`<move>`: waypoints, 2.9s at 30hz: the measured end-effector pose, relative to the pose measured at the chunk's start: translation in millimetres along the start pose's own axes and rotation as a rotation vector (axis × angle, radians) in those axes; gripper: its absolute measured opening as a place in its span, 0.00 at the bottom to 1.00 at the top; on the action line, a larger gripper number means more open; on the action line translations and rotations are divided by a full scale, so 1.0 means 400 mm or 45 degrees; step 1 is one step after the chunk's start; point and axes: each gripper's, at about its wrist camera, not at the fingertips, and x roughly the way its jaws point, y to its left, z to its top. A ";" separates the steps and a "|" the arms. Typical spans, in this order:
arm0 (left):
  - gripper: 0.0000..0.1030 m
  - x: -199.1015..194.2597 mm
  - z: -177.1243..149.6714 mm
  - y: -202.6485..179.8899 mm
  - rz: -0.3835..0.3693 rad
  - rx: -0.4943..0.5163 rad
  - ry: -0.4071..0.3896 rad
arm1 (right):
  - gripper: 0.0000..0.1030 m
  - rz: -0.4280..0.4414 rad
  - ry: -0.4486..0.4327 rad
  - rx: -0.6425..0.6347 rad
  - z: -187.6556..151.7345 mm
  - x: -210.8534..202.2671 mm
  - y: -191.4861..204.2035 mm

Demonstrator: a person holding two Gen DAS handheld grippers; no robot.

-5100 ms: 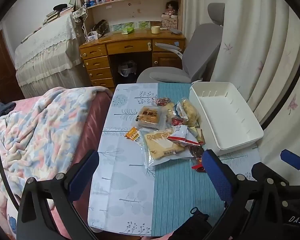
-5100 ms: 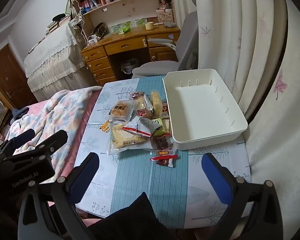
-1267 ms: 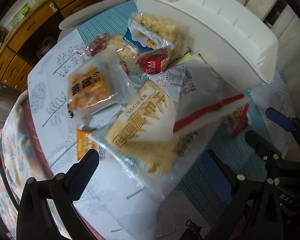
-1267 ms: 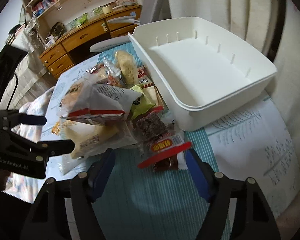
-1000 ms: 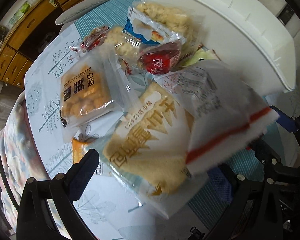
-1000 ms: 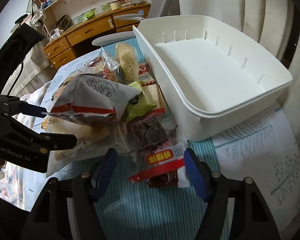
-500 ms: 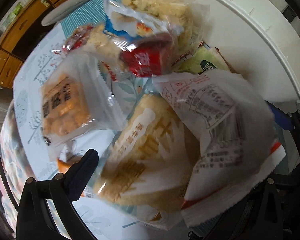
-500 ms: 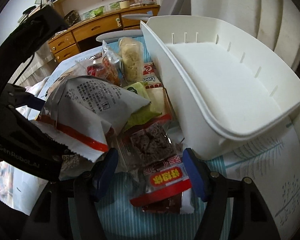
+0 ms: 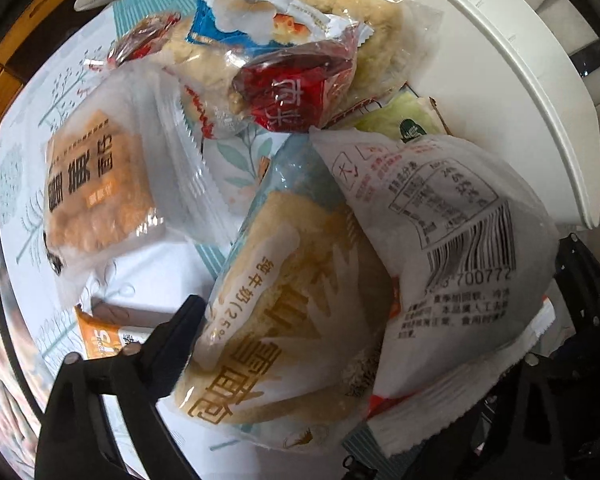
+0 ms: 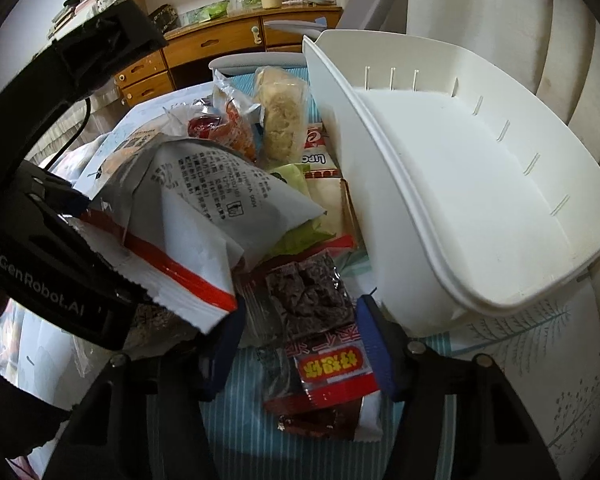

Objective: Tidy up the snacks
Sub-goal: 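Grasp the clear bread bag with the left tool while the right tool grasps a red-labelled packet, then carry both snacks into the white tray and open both tools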

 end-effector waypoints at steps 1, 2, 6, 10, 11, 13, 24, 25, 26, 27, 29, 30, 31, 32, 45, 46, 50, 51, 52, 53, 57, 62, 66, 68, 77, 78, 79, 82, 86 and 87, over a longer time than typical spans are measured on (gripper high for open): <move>0.83 -0.001 -0.007 0.009 -0.008 -0.006 0.003 | 0.52 -0.006 0.006 0.004 0.002 0.000 0.001; 0.78 -0.004 -0.012 0.015 -0.020 -0.016 0.005 | 0.51 -0.011 0.012 0.011 0.003 0.000 0.002; 0.61 -0.016 -0.037 0.052 -0.074 -0.056 0.019 | 0.48 -0.028 0.032 0.028 0.003 -0.005 0.007; 0.48 -0.033 -0.058 0.086 -0.132 -0.089 0.030 | 0.39 -0.055 0.057 0.074 0.002 -0.012 0.003; 0.45 -0.036 -0.062 0.093 -0.142 -0.091 0.034 | 0.39 -0.049 0.068 0.094 -0.001 -0.013 -0.001; 0.42 -0.046 -0.074 0.106 -0.157 -0.094 0.034 | 0.39 -0.055 0.078 0.117 -0.010 -0.018 -0.006; 0.34 -0.094 -0.190 0.161 -0.183 -0.098 0.070 | 0.38 -0.051 0.186 0.239 -0.070 -0.064 0.029; 0.34 -0.105 -0.204 0.170 -0.190 -0.109 0.075 | 0.38 -0.041 0.191 0.260 -0.077 -0.072 0.033; 0.34 -0.112 -0.213 0.178 -0.193 -0.114 0.076 | 0.38 -0.030 0.195 0.282 -0.084 -0.083 0.036; 0.34 -0.118 -0.228 0.188 -0.195 -0.117 0.074 | 0.38 -0.024 0.199 0.298 -0.089 -0.093 0.040; 0.34 -0.135 -0.261 0.201 -0.198 -0.123 0.065 | 0.38 -0.006 0.205 0.330 -0.098 -0.116 0.049; 0.34 -0.146 -0.277 0.208 -0.197 -0.125 0.061 | 0.38 0.005 0.207 0.340 -0.102 -0.128 0.053; 0.34 -0.160 -0.291 0.226 -0.195 -0.128 0.056 | 0.38 0.018 0.208 0.345 -0.105 -0.143 0.060; 0.34 -0.172 -0.304 0.242 -0.196 -0.133 0.049 | 0.38 0.024 0.205 0.344 -0.107 -0.154 0.065; 0.34 -0.413 -0.374 0.173 -0.269 -0.264 -0.194 | 0.38 0.185 0.143 0.303 -0.061 -0.307 0.053; 0.34 -0.419 -0.371 0.171 -0.283 -0.280 -0.225 | 0.38 0.199 0.133 0.300 -0.050 -0.320 0.042; 0.34 -0.446 -0.365 0.150 -0.353 -0.352 -0.366 | 0.38 0.239 0.085 0.264 -0.013 -0.361 0.002; 0.34 -0.448 -0.358 0.135 -0.368 -0.363 -0.388 | 0.38 0.249 0.071 0.250 -0.002 -0.372 -0.008; 0.34 -0.456 -0.357 0.124 -0.385 -0.380 -0.416 | 0.39 0.262 0.054 0.235 0.009 -0.381 -0.018; 0.34 -0.459 -0.351 0.111 -0.388 -0.388 -0.429 | 0.39 0.275 0.037 0.220 0.023 -0.388 -0.031; 0.34 -0.472 -0.328 0.056 -0.377 -0.431 -0.499 | 0.39 0.300 -0.007 0.173 0.062 -0.410 -0.081; 0.34 -0.477 -0.281 -0.011 -0.346 -0.487 -0.560 | 0.39 0.324 -0.044 0.125 0.111 -0.429 -0.158; 0.34 -0.474 -0.235 -0.065 -0.327 -0.509 -0.598 | 0.39 0.344 -0.072 0.075 0.144 -0.434 -0.217; 0.34 -0.476 -0.210 -0.094 -0.322 -0.518 -0.628 | 0.39 0.343 -0.086 0.050 0.158 -0.435 -0.245; 0.35 -0.461 -0.081 -0.212 -0.268 -0.463 -0.715 | 0.39 0.342 -0.132 0.048 0.218 -0.412 -0.368; 0.35 -0.459 -0.069 -0.219 -0.264 -0.458 -0.719 | 0.39 0.343 -0.131 0.052 0.224 -0.406 -0.379; 0.35 -0.453 -0.050 -0.230 -0.260 -0.452 -0.723 | 0.39 0.341 -0.131 0.053 0.228 -0.400 -0.387; 0.35 -0.442 -0.008 -0.253 -0.248 -0.441 -0.745 | 0.39 0.323 -0.131 0.042 0.241 -0.382 -0.407; 0.36 -0.425 0.042 -0.278 -0.212 -0.423 -0.770 | 0.40 0.305 -0.132 0.062 0.257 -0.354 -0.440; 0.36 -0.421 0.051 -0.281 -0.213 -0.425 -0.771 | 0.40 0.306 -0.127 0.070 0.260 -0.345 -0.448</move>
